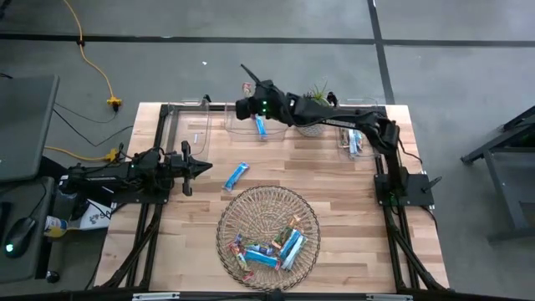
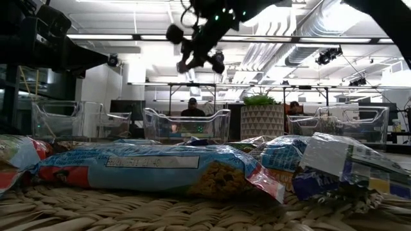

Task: Pick and place Granola Bars by type
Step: Put the red granola bar into the middle transparent bin

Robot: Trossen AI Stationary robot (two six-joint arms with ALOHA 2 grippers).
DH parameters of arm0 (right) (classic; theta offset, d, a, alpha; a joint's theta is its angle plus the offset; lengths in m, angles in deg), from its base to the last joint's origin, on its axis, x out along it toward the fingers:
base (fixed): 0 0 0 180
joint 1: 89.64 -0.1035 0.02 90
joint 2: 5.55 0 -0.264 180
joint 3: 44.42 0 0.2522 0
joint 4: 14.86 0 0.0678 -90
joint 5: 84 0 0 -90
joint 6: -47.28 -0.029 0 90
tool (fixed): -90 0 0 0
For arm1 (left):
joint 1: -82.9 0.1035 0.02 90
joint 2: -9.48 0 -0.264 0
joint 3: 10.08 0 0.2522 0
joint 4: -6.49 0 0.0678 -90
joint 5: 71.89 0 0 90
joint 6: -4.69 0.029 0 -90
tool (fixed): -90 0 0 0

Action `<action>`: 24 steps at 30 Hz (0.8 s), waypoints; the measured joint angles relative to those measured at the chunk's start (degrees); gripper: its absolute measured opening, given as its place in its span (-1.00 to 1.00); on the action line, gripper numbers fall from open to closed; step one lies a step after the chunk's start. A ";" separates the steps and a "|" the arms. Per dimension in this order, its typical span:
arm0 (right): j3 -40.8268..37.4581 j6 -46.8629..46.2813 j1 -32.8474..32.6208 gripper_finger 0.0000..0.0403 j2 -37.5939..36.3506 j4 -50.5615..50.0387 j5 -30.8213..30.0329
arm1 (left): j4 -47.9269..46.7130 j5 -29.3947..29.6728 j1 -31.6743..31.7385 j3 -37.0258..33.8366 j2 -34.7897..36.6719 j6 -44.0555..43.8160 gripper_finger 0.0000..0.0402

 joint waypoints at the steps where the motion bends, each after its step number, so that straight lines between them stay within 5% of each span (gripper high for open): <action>1: 0.00 -0.53 0.10 -0.85 0.81 0.07 0.47 | 0.00 0.00 -0.02 0.00 0.00 0.01 -0.99; 24: 0.00 -8.22 4.31 -0.86 7.22 -11.50 0.60 | -0.02 0.01 0.00 0.00 0.00 0.02 -0.99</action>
